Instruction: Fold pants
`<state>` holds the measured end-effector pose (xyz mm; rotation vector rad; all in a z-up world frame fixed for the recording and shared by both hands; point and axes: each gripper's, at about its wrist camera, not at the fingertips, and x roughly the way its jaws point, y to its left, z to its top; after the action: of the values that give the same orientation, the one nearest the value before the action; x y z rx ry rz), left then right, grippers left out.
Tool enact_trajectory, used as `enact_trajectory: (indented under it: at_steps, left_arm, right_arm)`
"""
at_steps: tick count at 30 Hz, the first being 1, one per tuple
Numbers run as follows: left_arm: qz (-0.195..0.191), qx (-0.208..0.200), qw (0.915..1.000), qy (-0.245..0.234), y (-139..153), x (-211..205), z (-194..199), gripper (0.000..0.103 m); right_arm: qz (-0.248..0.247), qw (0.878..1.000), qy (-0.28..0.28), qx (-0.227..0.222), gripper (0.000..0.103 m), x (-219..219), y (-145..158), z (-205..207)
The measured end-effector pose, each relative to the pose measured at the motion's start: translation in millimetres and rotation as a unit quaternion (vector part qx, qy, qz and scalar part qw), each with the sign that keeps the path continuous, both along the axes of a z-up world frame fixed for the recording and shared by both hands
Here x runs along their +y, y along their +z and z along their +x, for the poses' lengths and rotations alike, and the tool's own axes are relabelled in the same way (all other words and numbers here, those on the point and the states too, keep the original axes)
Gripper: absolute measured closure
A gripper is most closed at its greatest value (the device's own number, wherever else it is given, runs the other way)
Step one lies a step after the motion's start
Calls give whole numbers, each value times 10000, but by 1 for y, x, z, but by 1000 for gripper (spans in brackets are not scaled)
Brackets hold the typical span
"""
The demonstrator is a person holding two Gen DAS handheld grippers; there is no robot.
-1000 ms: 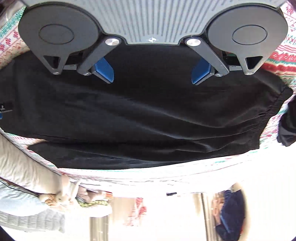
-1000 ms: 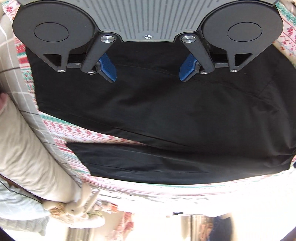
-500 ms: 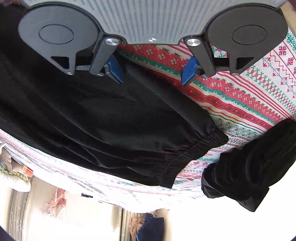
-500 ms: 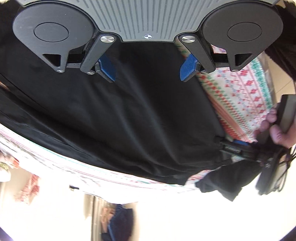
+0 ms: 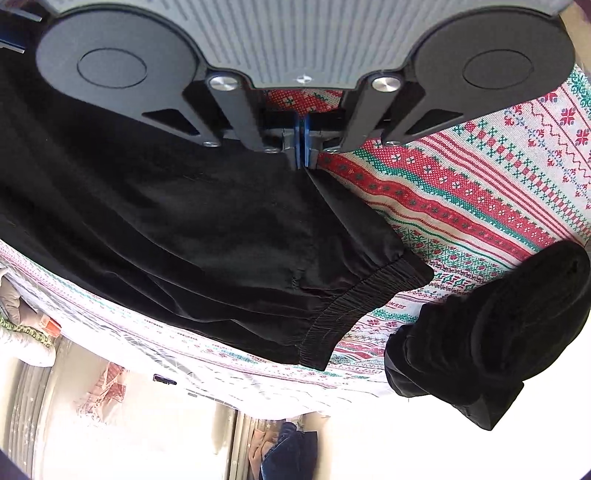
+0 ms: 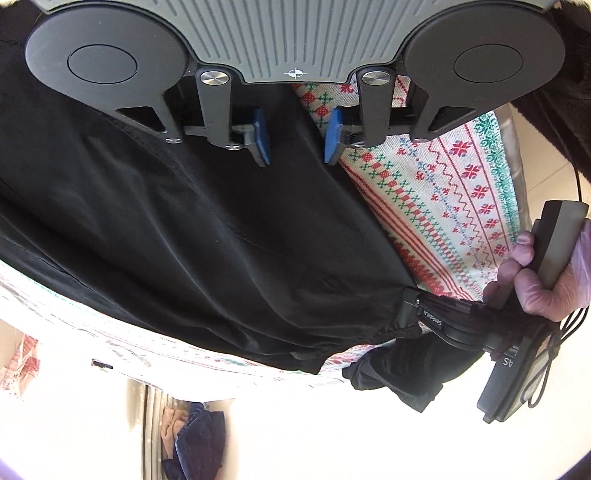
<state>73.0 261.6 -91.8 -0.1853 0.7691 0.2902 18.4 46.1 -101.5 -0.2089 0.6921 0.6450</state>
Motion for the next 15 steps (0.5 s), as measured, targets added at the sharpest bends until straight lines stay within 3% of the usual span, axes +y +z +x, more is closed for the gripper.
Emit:
enact_trajectory:
  at_steps: [2, 10, 13, 15]
  left_arm:
    - [63, 53, 10000, -5, 2, -1, -1, 74]
    - [615, 481, 9969, 87, 2, -4, -8, 72]
    - [1073, 536, 9927, 145, 3, -9, -11, 51]
    - [1101, 454, 9927, 193, 8, -8, -14, 37]
  right_arm:
    - [82, 9998, 118, 154, 100, 0, 3, 2]
    - [-37, 9985, 505, 212, 99, 9, 6, -9]
    - [123, 9977, 496, 453, 92, 4, 10, -5]
    - [259, 9972, 391, 590, 88, -2, 14, -1]
